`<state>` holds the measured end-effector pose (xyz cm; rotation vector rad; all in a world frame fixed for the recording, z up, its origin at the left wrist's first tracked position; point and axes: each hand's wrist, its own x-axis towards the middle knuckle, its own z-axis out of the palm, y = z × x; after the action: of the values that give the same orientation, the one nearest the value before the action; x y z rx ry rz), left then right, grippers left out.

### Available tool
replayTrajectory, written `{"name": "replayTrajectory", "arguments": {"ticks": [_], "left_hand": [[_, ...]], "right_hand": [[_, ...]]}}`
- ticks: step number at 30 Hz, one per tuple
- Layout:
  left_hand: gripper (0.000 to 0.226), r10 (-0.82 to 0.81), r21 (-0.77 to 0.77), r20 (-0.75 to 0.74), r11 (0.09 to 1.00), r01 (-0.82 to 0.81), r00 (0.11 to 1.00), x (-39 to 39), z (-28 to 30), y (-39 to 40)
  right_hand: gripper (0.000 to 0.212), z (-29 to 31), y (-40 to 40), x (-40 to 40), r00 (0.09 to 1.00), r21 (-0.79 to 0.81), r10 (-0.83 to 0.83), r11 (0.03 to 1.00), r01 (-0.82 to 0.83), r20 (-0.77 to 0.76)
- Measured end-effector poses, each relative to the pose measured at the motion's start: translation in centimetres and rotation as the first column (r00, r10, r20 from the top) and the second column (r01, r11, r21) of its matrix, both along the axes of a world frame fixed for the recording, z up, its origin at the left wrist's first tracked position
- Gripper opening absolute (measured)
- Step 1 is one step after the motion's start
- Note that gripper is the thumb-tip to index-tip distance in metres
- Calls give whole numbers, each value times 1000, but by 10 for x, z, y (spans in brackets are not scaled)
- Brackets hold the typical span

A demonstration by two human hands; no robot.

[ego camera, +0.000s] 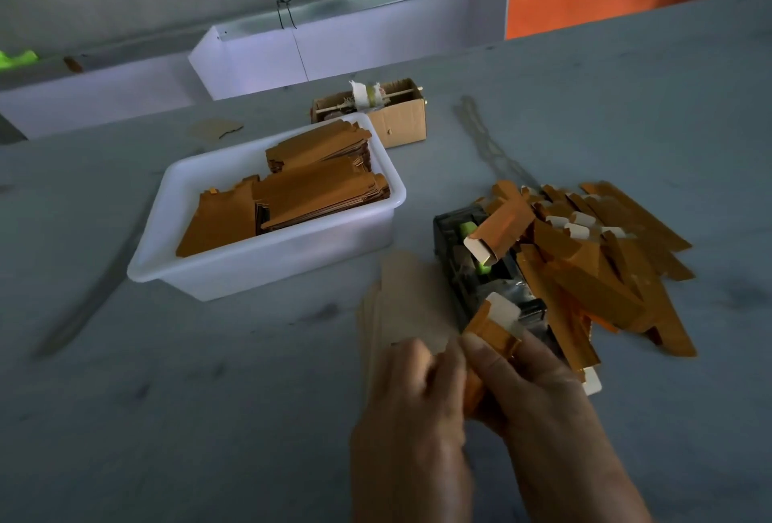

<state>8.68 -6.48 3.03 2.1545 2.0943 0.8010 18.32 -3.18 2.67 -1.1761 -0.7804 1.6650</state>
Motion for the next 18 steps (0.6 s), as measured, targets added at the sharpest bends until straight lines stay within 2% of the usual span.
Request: {"name": "replayTrajectory", "arguments": {"ticks": [2, 3, 5, 6, 8, 11, 14, 16, 18], "left_hand": [[40, 73, 14, 238, 997, -79, 968, -8, 2, 1], [30, 127, -56, 373, 992, -114, 919, -12, 3, 2], [16, 241, -287, 642, 956, -63, 728, -20, 5, 6], [15, 292, -389, 718, 921, 16, 632, -24, 7, 7], [17, 332, -467, 767, 876, 123, 549, -28, 11, 10], [14, 338, -427, 838, 895, 131, 428, -22, 17, 15], [10, 391, -420, 894, 901, 105, 220, -17, 20, 19], [10, 408, -422, 903, 902, 96, 135, -18, 20, 22], [14, 410, -419, 905, 905, 72, 112, -19, 17, 23]], "right_hand": [[21, 0, 0, -3, 999, 4, -4, 1000, 4, -47], [20, -1, 0, -4, 999, 13, -5, 1000, 5, -49], [21, -1, -1, -4, 1000, 40, -5, 999, 5, -12], [23, -1, 0, -3, 1000, 52, -4, 999, 3, 24], [28, 2, 1, 1, 991, 91, -7, 996, -5, 136], [36, 12, 6, 13, 920, 278, -92, 960, -19, 381], [16, 17, 19, 39, 761, 473, -316, 881, 14, 567], [8, 18, 31, 55, 675, 506, -383, 862, 16, 631], [16, 13, 41, 65, 651, 458, -336, 889, -21, 681]]}}
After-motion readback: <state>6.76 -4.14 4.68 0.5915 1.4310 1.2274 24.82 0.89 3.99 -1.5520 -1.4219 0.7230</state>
